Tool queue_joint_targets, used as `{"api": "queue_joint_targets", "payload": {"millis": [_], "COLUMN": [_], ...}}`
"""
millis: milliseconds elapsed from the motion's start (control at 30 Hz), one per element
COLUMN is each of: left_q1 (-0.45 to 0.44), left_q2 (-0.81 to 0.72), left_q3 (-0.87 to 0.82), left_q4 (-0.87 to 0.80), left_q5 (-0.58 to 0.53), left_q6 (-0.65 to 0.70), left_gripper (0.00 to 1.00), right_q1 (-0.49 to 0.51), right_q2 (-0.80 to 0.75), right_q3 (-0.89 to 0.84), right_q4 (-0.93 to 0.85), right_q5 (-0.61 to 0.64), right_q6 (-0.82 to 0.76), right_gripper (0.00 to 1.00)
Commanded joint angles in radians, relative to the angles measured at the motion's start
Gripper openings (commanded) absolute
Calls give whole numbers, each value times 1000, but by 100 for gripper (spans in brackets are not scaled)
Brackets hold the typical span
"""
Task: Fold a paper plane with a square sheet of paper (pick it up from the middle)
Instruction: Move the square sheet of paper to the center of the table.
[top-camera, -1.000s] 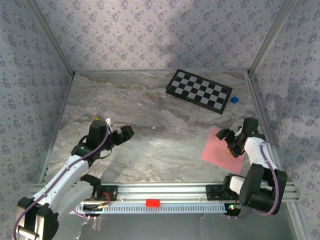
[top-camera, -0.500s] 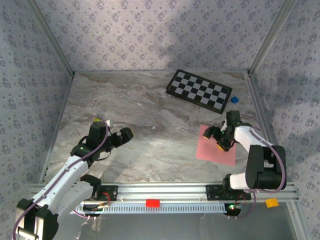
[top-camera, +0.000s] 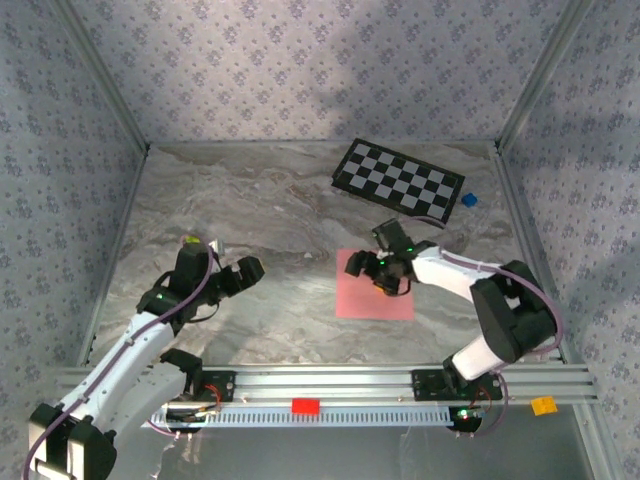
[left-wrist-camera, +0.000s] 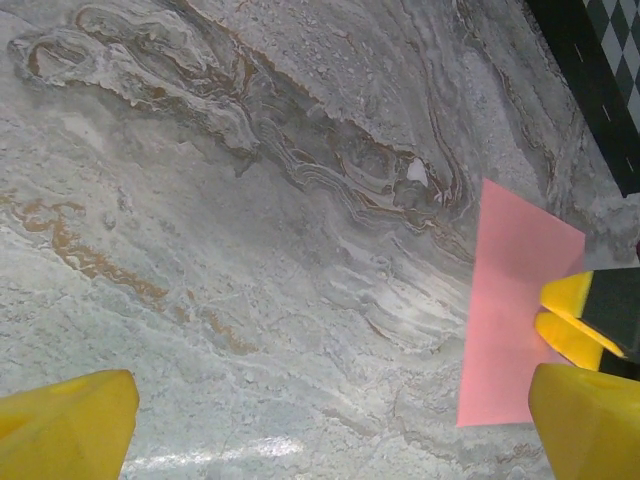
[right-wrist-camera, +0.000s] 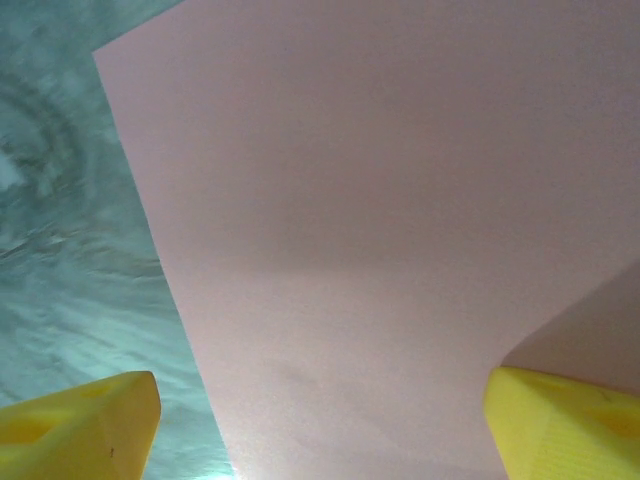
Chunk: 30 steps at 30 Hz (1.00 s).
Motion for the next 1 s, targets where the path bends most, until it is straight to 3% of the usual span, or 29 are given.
{"api": "queue_joint_targets", "payload": {"millis": [0, 167, 433, 533, 767, 967], "left_q1": [-5, -4, -4, -4, -19, -144], "left_q2": [-20, -35, -35, -31, 62, 291], "left_q3": [42, 47, 56, 60, 94, 223], "left_q4": [-58, -84, -115, -114, -68, -99], "left_q5": [-18, -27, -34, -23, 39, -24], "left_q6": [6, 3, 8, 11, 22, 53], "left_gripper": [100, 100, 100, 100, 99, 92], "right_q1": [98, 218, 303, 310, 272, 201], "right_q2": [86, 187, 296, 249, 80, -68], "right_q3": [33, 68, 240, 237, 203, 73], "right_q4": [33, 237, 213, 285, 134, 59], "right_q5": [59, 56, 16, -8, 119, 181], "right_q6": [205, 387, 402, 399, 277, 239], "right_gripper": [87, 84, 85, 85, 87, 88]}}
